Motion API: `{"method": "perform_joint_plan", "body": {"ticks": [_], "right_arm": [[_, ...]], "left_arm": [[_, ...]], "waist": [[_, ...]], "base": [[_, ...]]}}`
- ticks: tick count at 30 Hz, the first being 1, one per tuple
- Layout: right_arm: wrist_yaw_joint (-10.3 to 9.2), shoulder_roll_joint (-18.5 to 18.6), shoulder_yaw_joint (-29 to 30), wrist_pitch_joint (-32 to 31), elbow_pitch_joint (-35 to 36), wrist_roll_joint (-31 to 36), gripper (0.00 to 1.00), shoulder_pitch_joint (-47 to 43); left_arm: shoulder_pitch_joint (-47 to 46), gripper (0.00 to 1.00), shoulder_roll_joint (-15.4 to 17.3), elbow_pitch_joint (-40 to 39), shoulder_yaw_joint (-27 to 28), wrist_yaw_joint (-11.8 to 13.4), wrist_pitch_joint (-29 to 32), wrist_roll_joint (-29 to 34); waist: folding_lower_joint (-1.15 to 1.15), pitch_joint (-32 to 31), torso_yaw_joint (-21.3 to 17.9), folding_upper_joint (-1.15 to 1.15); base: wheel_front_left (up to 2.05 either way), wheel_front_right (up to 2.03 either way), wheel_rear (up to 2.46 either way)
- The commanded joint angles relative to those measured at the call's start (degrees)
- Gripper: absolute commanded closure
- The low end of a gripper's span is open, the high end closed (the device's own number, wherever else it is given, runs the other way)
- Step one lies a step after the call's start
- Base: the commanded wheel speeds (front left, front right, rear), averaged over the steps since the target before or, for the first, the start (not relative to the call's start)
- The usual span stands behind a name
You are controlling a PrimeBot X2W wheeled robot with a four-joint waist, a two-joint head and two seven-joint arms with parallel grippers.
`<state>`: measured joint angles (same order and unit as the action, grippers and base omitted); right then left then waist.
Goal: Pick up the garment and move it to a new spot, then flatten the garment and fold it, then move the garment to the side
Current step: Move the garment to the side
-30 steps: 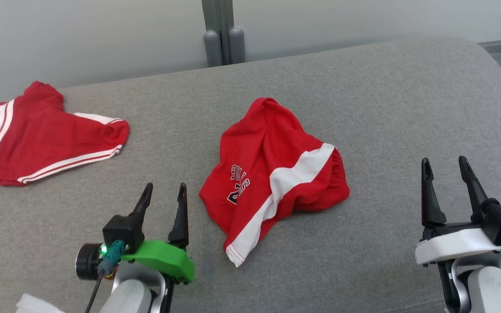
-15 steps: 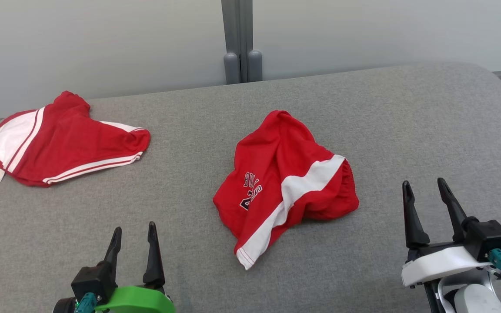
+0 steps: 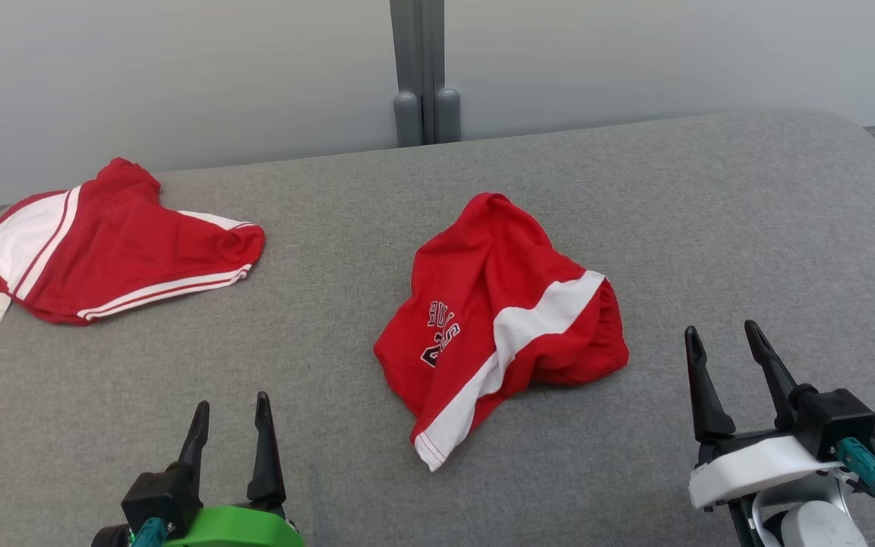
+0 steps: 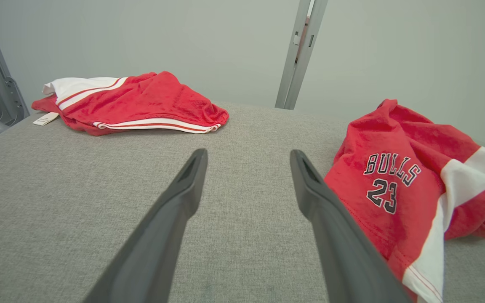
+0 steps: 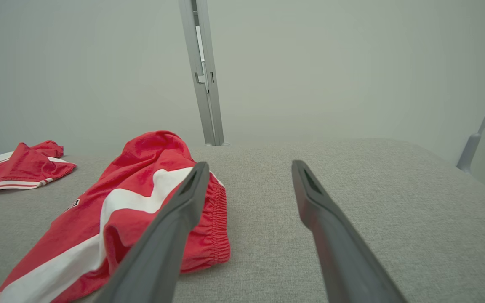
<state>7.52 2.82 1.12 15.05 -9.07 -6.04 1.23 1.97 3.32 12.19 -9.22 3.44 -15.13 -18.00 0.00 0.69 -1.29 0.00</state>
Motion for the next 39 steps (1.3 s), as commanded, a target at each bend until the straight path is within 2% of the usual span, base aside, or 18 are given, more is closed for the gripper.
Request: {"method": "perform_joint_plan", "body": {"ticks": [1,10,13,17,22,26,32,34,36,37,39], "right_arm": [[-0.06,0.1,0.0,0.2,-0.1,-0.2,0.00,-0.1],[-0.06,0.1,0.1,0.2,-0.1,-0.1,0.00,0.1],[-0.06,0.1,0.2,0.2,-0.1,-0.1,0.00,0.3],[-0.06,0.1,0.4,0.2,0.0,-0.1,0.00,0.7],[-0.06,0.1,0.3,0.2,0.1,0.1,0.00,1.6],[-0.06,0.1,0.1,0.2,0.1,0.1,0.00,2.3],[-0.06,0.1,0.6,0.2,0.3,0.0,0.00,3.0],[-0.06,0.1,0.9,0.2,0.3,-0.1,0.00,3.3],[-0.06,0.1,1.0,0.2,0.4,-0.2,0.00,3.4],[-0.06,0.1,1.0,0.2,0.4,-0.3,0.00,3.5],[-0.06,0.1,1.0,0.2,0.3,-0.3,0.00,3.7]], "left_arm": [[0.8,0.00,0.0,0.2,0.3,-0.5,0.0,0.4],[0.5,0.00,-0.3,0.4,0.6,-1.1,0.0,1.2],[0.1,0.00,-0.4,0.7,-0.7,-2.1,0.0,1.2],[-0.3,0.00,-0.4,2.6,-5.9,-4.6,0.5,-0.3],[-1.8,0.00,-0.3,4.6,-17.1,-7.2,4.0,-5.8],[-3.7,0.00,-0.3,7.6,-22.7,-5.6,6.4,-8.9],[-7.4,0.00,-0.3,11.9,-23.9,-2.4,4.6,-13.3],[-8.4,0.00,-0.3,12.8,-24.1,-2.1,3.8,-15.0],[-9.4,0.69,-0.3,14.0,-24.6,-2.0,3.5,-16.7],[-10.0,1.00,-0.3,14.6,-24.8,-2.0,3.4,-17.0],[-11.2,1.00,-0.3,15.6,-25.2,-1.8,2.9,-17.7]], "waist": [[0.00,0.0,0.0,0.00],[0.00,0.4,-0.1,0.00],[0.00,0.7,-0.1,0.00],[0.00,1.3,-0.3,0.00],[0.00,2.6,-1.0,0.00],[0.00,3.9,-2.2,0.00],[0.00,5.6,-4.4,0.00],[0.00,6.0,-4.9,0.00],[0.00,6.3,-5.3,0.00],[0.00,6.4,-5.4,0.00],[0.00,6.6,-5.7,0.00]], "base": [[0.00,0.00,0.00],[0.00,0.00,0.00],[0.00,0.00,0.00],[0.00,0.00,0.00],[0.00,0.00,0.00],[0.00,0.00,0.00],[0.00,0.00,0.00],[0.00,0.00,0.00],[0.00,0.00,0.00],[0.00,0.00,0.00],[0.00,0.00,0.00]]}}
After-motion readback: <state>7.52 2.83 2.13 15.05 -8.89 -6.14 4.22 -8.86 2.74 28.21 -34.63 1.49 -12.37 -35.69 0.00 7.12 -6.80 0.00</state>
